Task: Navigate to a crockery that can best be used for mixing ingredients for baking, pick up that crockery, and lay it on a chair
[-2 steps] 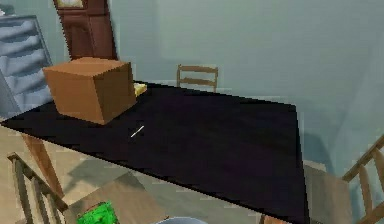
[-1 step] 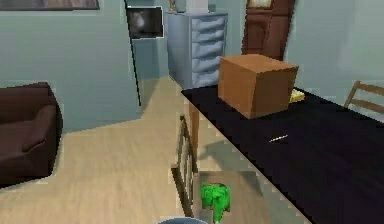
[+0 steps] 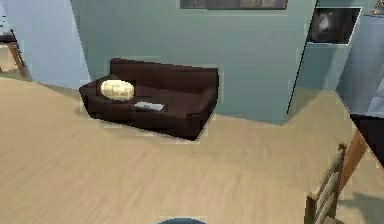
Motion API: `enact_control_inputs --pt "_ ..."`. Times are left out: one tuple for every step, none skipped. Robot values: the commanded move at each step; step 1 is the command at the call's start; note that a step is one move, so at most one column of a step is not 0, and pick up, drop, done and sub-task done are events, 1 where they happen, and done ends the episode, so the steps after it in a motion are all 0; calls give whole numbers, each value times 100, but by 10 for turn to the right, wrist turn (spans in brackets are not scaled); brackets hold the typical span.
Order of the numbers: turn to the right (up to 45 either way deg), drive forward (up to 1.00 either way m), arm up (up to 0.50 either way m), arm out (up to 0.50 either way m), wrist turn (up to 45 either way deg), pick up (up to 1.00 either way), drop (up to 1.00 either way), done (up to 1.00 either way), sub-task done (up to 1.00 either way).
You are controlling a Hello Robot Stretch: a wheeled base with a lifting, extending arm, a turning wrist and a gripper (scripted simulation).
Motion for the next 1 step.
enact_control_inputs --pt "450 0 0 0 0 0 0 0 0"
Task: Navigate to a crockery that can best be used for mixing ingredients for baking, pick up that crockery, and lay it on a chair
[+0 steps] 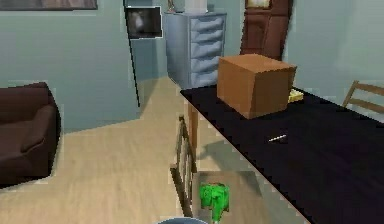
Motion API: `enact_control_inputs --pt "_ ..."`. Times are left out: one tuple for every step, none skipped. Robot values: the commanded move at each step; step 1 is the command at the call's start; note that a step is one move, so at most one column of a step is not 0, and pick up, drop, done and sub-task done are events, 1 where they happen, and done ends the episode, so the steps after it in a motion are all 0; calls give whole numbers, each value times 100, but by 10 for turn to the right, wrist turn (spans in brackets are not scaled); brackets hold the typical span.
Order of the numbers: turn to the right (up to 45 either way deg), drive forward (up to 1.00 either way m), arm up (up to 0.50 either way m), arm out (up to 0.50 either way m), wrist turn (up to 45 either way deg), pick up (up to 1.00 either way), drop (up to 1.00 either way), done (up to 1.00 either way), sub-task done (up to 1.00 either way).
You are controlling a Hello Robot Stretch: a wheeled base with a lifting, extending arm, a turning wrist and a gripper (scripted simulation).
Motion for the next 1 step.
enact_control_inputs --pt "360 0 0 0 0 0 0 0 0"
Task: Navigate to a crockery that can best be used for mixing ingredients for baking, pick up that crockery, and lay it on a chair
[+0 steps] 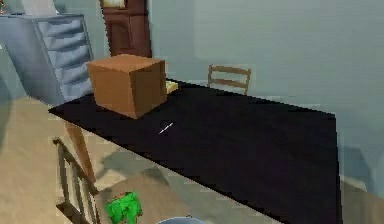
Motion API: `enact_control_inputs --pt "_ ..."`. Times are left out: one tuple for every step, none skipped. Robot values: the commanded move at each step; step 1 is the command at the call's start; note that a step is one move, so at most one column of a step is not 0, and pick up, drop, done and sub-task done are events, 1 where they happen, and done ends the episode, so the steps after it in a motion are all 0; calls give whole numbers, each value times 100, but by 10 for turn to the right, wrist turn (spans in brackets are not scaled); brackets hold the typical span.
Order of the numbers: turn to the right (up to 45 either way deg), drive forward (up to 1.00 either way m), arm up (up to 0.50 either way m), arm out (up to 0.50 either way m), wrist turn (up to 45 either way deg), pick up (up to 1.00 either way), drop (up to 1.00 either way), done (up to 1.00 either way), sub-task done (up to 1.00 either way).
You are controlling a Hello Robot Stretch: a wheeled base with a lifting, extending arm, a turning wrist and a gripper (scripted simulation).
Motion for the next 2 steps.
enact_control_inputs --pt "-450 0 0 0 0 0 0 0 0" --pt "-210 0 0 0 0 0 0 0 0"
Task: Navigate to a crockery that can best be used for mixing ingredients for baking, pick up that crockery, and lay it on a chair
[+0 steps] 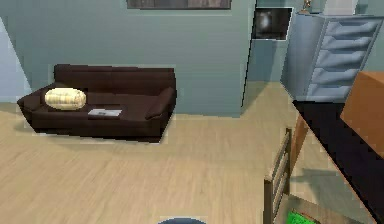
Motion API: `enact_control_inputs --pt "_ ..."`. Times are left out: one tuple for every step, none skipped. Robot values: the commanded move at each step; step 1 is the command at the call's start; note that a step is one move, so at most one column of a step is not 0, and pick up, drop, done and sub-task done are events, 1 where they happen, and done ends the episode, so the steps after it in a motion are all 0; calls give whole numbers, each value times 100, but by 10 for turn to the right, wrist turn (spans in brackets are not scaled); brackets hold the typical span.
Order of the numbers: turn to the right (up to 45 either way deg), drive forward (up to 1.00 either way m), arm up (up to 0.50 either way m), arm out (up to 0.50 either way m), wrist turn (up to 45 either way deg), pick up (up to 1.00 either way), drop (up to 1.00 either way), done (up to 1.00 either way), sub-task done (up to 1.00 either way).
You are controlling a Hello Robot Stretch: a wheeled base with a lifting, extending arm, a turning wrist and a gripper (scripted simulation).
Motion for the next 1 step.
enact_control_inputs --pt "-30 0 0 0 0 0 0 0 0"
